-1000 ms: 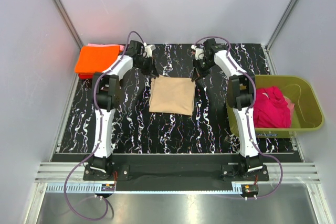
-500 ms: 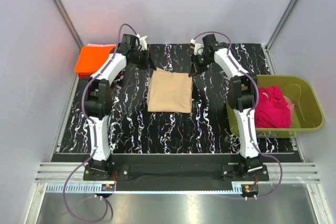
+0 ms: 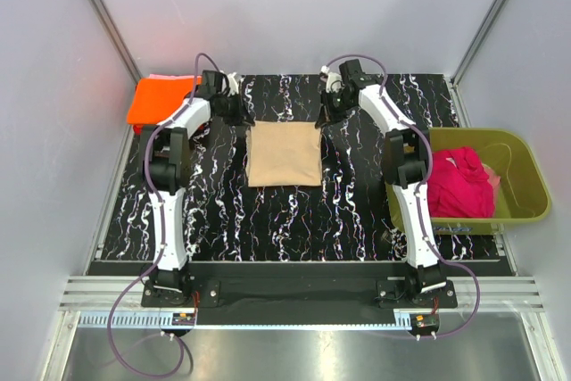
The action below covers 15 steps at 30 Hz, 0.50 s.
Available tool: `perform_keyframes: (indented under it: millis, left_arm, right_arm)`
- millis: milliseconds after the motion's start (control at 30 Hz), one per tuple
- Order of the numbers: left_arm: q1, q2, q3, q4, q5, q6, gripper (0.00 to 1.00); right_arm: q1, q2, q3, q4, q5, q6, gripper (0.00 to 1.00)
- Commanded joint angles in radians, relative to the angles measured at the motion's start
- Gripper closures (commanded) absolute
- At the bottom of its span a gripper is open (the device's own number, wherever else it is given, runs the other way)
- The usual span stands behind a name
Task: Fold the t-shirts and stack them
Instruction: Fold the tshirt
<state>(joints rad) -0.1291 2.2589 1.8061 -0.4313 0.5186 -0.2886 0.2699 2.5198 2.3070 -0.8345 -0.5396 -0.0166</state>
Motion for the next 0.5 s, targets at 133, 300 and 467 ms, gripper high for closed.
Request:
perform_keyframes:
  millis: [133, 300, 467]
  left_arm:
    - [0.011, 0.004, 0.006, 0.120, 0.033, -0.032, 1.00]
    - [0.006, -0.119, -0.082, 0.147, 0.014, -0.078, 1.00]
    - [0.006, -0.257, -0.194, 0.200, -0.084, -0.109, 1.00]
  right_arm:
    - [0.006, 0.014, 0.062, 0.020, 0.024, 0.039, 1.00]
    - [0.014, -0.091, -0.006, 0.073, 0.023, 0.066, 1.00]
    - [0.037, -0.131, -0.083, 0.234, -0.042, 0.168, 1.00]
